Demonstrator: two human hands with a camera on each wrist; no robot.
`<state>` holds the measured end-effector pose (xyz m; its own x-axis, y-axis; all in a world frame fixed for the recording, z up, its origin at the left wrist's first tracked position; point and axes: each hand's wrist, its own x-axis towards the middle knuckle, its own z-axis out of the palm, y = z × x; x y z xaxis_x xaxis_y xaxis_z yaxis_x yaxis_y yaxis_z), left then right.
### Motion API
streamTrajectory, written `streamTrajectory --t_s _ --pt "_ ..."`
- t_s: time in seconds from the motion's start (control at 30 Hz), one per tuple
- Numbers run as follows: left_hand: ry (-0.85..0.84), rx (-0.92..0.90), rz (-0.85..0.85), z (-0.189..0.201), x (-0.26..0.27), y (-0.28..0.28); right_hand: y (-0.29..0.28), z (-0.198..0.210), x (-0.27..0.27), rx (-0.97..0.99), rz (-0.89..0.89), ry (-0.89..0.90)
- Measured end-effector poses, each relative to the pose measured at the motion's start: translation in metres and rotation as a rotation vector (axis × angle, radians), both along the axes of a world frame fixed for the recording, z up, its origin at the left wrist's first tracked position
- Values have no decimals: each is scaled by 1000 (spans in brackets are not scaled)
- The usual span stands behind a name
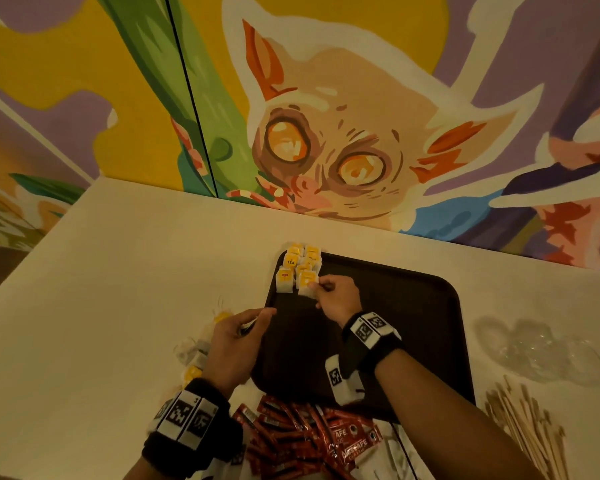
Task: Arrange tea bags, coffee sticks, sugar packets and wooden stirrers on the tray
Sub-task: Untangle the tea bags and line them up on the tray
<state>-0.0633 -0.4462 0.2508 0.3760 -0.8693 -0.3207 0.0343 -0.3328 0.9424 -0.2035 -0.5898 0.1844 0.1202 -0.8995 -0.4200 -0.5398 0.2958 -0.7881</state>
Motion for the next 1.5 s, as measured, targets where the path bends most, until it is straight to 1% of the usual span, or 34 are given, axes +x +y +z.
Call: streamTrajectory --t_s 0.07,0.17,0.27,0.33,0.43,0.57,0.67,0.77,0.9,1.03,1.1,1.23,1.3,1.37,1.43,1.5 --pt "6 15 1 -4 4 -5 -13 -11 7 22 19 46" --pt "-70 62 -11 -18 13 -15 -28 -27 15 35 93 156" --pt "-69 137 -30 -38 22 -29 -36 -39 18 77 108 208" --pt "-70 160 -53 -46 26 -41 -39 -45 20 73 106 230" --pt "-117 172 -93 -57 28 -62 -39 -48 19 33 16 190" --pt "-253 204 -147 -72 33 -94 -41 -45 19 -19 -85 140" --pt "-320 231 -224 -82 34 -113 -46 -44 22 -6 -72 154" --pt "-340 258 -292 -95 31 -121 -48 -41 24 -12 -37 149" --pt "-349 263 -279 -103 26 -123 -50 -41 24 -50 10 157" --pt "-350 218 -246 -102 24 -122 -56 -38 25 -51 -68 182" --pt "-332 212 -236 -103 23 -122 -61 -37 29 -43 -86 169" --pt "-274 194 -218 -100 26 -122 -64 -35 34 -33 -39 161" --pt "-181 182 -166 -92 26 -121 -64 -32 32 -36 -35 147" --pt "-38 187 -132 -81 27 -120 -62 -28 30 -56 -43 137" --pt "54 197 -159 -74 29 -116 -58 -25 27 -112 -65 122" --pt "114 186 -224 -67 31 -111 -51 -21 25 -181 -61 71"
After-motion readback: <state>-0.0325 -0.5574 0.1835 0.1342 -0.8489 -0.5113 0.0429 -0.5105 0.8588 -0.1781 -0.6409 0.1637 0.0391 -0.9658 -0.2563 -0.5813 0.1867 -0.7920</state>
